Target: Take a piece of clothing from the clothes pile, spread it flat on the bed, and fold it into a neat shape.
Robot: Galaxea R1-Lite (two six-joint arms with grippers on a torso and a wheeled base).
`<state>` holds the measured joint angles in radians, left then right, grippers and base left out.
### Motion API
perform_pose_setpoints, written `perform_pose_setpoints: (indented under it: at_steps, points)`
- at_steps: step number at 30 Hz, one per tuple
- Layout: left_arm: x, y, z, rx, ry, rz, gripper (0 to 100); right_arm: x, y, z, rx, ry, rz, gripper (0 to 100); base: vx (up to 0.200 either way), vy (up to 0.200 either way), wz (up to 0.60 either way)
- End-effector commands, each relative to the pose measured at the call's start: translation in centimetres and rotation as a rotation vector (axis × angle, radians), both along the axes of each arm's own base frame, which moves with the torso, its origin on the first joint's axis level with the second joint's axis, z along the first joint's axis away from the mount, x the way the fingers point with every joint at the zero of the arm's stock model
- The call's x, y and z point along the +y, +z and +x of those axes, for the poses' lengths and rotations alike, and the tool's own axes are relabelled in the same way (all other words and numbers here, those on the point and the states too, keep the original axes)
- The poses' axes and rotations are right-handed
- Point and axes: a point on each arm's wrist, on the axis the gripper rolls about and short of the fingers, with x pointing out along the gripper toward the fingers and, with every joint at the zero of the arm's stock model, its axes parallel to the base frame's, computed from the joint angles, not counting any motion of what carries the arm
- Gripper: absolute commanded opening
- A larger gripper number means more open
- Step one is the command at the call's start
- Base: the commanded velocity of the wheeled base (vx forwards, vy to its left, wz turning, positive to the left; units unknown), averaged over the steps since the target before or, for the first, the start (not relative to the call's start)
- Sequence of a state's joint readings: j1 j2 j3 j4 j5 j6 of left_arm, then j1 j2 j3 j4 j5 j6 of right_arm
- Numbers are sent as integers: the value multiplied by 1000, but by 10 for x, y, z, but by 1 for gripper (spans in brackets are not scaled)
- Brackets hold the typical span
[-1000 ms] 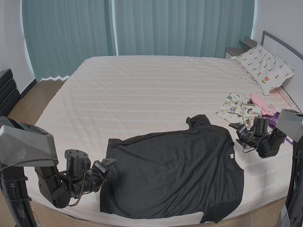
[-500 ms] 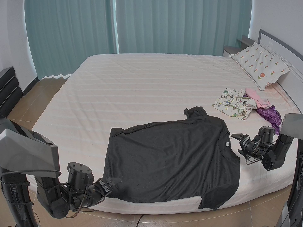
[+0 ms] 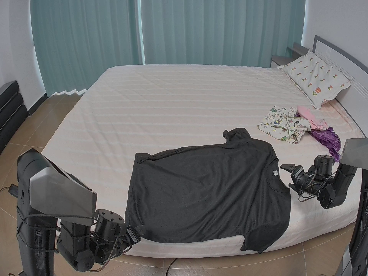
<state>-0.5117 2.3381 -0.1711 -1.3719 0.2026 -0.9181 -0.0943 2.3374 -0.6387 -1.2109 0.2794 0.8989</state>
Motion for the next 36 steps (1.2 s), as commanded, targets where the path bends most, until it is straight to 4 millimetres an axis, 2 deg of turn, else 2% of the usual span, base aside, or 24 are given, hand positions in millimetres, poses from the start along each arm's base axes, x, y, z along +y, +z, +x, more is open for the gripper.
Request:
perform_pose_setpoints:
  at_steps: [1,14,17,18,23,36]
  points:
    - [-3,-16,4,16,0,19,100,0,0,2,-5,0,0,100,0,0,0]
    - [0,-29,12,-19,-22,111,100,0,2,3,-14,5,3,100,0,0,0]
    - [-3,-30,19,-41,-19,103,100,0,2,4,-15,5,3,100,0,0,0]
    - [-3,-30,19,-41,-19,103,0,0,2,4,-15,5,3,100,0,0,0]
    - [-1,-31,18,-33,-16,108,0,1,1,4,-15,7,3,100,0,0,0]
    - [21,-28,-7,57,-57,230,0,1,-1,1,-1,10,1,100,0,0,0]
